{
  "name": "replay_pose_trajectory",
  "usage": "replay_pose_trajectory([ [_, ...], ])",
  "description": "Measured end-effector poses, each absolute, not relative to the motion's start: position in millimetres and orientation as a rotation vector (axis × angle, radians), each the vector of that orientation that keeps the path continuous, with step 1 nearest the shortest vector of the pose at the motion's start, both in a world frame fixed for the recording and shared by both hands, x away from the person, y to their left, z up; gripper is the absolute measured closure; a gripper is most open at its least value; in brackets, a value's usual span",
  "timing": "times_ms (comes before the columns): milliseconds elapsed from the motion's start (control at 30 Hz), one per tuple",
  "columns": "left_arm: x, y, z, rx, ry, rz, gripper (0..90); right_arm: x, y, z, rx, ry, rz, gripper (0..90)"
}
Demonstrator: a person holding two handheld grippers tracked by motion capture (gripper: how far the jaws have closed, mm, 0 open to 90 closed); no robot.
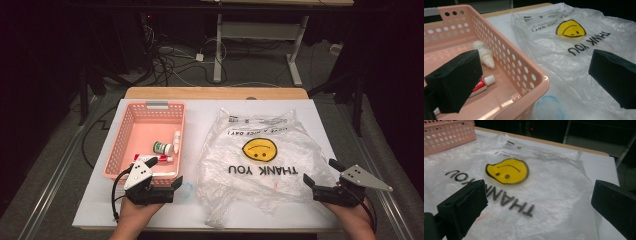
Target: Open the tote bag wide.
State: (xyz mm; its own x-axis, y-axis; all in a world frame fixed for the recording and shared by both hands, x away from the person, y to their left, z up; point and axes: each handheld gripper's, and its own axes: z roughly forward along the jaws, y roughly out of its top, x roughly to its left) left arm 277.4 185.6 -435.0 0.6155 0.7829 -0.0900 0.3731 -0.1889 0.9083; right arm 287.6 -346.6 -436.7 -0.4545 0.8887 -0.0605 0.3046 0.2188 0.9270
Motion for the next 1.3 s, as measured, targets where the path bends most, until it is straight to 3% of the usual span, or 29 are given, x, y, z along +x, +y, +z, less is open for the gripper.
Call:
replay_pose_trajectory([
  [633,280,186,-435,1.792,0.938,0.486,0.0,289,-391,-451,1.316,1.888,1.093,16.7],
  [733,280,187,-434,1.79,0.937,0.486,0.0,291,-398,-456,1.385,1.901,1.081,25.3],
  [1067,279,186,-435,1.789,0.938,0.477,0.0,295,-403,-464,1.478,1.969,1.065,41.2],
  [1300,279,186,-435,1.789,0.938,0.475,0.0,293,-399,-466,1.439,2.033,1.046,64.0],
])
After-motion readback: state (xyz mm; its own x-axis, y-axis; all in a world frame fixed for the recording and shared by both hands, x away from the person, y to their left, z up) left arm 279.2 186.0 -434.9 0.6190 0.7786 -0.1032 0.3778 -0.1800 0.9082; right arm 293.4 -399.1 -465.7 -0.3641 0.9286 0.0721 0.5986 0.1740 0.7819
